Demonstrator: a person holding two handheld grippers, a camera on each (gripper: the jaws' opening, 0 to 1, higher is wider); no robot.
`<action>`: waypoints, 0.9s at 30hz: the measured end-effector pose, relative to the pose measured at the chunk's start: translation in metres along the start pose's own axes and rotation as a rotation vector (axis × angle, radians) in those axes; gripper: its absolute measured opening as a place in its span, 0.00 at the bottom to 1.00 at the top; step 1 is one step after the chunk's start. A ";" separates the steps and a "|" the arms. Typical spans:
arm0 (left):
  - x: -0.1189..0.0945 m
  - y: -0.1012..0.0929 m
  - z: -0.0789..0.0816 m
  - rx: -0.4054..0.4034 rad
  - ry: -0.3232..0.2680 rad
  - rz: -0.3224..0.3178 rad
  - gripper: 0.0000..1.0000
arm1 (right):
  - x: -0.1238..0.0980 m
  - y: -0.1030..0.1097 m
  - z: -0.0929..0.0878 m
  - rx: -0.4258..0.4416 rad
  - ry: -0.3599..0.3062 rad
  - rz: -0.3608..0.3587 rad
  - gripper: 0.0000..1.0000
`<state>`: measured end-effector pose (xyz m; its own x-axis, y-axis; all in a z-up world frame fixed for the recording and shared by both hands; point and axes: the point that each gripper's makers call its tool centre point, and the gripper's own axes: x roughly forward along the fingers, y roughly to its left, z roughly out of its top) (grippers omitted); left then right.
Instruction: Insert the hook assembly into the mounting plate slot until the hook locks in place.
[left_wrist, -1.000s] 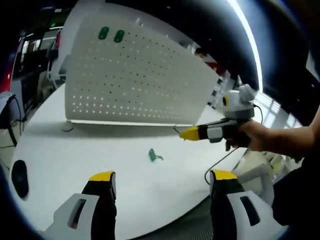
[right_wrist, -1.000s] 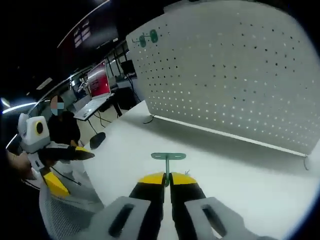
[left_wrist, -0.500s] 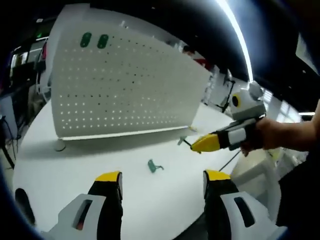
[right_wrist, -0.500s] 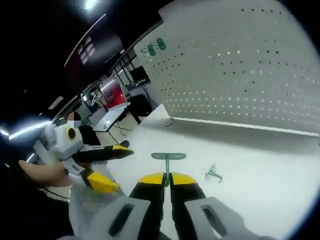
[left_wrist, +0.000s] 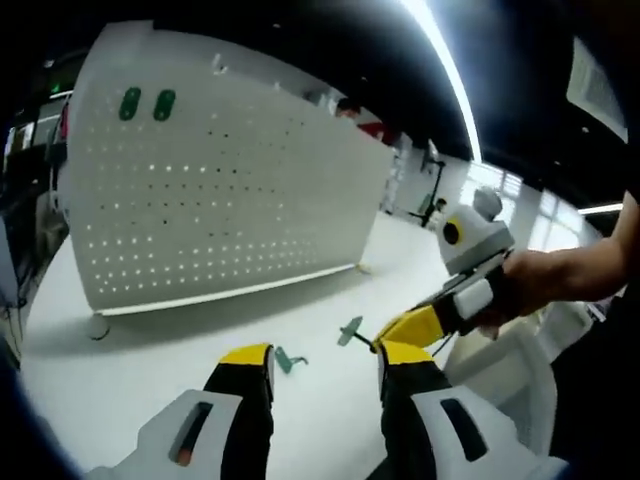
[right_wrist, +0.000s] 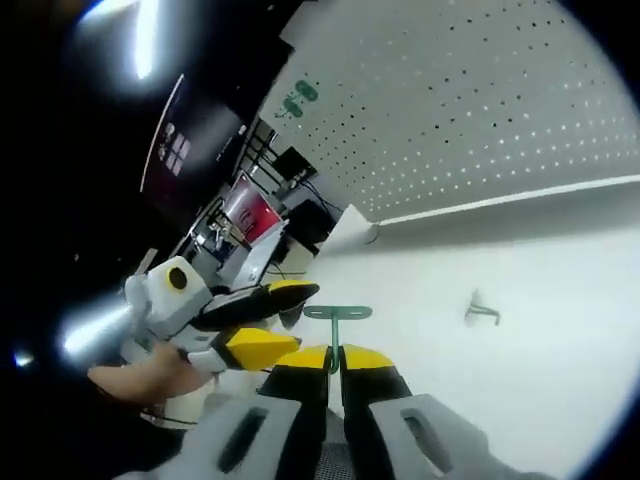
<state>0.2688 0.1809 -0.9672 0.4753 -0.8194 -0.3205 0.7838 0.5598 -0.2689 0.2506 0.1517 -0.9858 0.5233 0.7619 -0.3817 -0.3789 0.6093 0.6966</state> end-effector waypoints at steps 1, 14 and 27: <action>0.001 -0.002 0.001 -0.002 0.000 -0.010 0.37 | -0.001 0.003 0.000 0.012 0.001 0.018 0.00; 0.010 -0.027 0.017 0.041 -0.024 -0.149 0.10 | -0.006 0.025 0.001 0.046 0.000 0.127 0.00; 0.005 -0.029 0.019 0.160 0.040 -0.143 0.04 | -0.003 0.032 0.001 0.099 -0.013 0.162 0.00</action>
<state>0.2563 0.1581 -0.9436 0.3412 -0.8816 -0.3261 0.8969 0.4092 -0.1679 0.2376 0.1688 -0.9619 0.4717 0.8449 -0.2524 -0.3820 0.4538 0.8051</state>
